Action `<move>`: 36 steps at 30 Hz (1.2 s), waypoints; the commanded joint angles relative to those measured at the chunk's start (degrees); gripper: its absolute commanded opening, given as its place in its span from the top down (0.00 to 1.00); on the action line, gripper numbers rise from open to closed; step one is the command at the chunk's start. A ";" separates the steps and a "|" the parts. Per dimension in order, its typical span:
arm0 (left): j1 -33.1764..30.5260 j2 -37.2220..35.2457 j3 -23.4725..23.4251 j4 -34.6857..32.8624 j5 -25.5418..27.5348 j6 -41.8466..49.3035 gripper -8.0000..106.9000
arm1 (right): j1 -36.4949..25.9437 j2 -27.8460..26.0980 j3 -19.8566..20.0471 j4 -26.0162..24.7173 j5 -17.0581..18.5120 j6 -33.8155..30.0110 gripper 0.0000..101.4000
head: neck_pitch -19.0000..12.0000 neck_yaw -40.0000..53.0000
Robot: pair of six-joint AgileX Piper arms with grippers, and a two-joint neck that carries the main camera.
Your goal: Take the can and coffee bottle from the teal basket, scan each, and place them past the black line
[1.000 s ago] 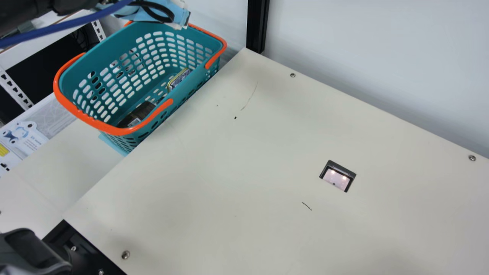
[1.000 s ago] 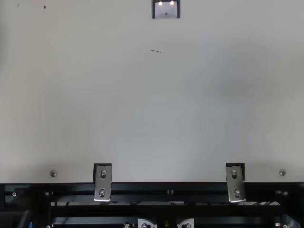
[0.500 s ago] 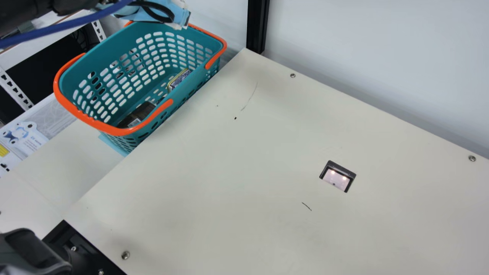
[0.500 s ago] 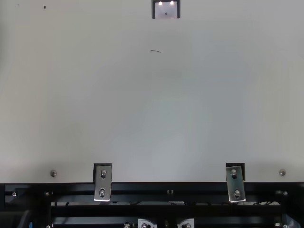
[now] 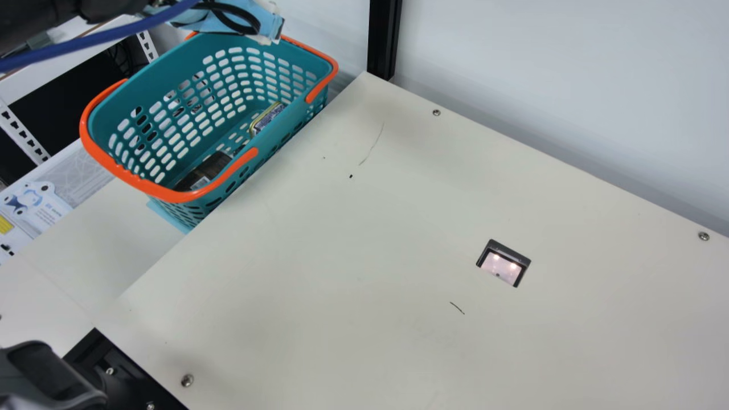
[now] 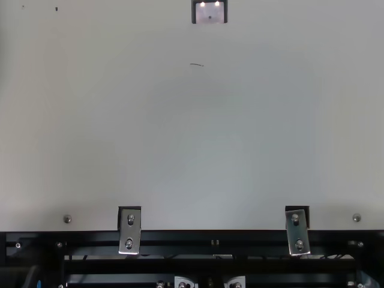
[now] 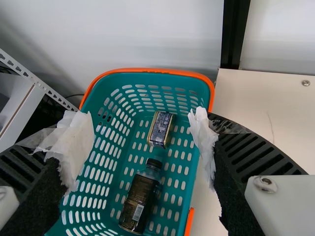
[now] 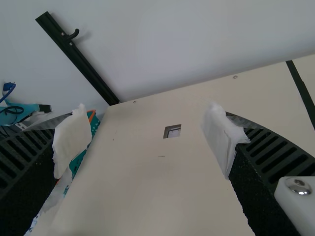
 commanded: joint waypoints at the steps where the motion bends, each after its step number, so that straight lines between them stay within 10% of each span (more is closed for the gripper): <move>1: 0.00 0.00 0.00 0.00 0.00 0.00 0.15 | 0.00 0.00 0.00 0.00 0.00 0.00 0.00 | -1.04 0.71; 13: 3.63 3.91 -4.01 -4.49 1.45 2.10 0.15 | 0.00 0.00 0.00 0.00 -0.06 0.00 0.00 | -1.04 0.71; 36: 16.54 40.18 -39.06 -21.35 14.14 23.89 0.15 | 0.00 0.00 0.00 0.00 -0.17 0.00 0.00 | -1.04 0.71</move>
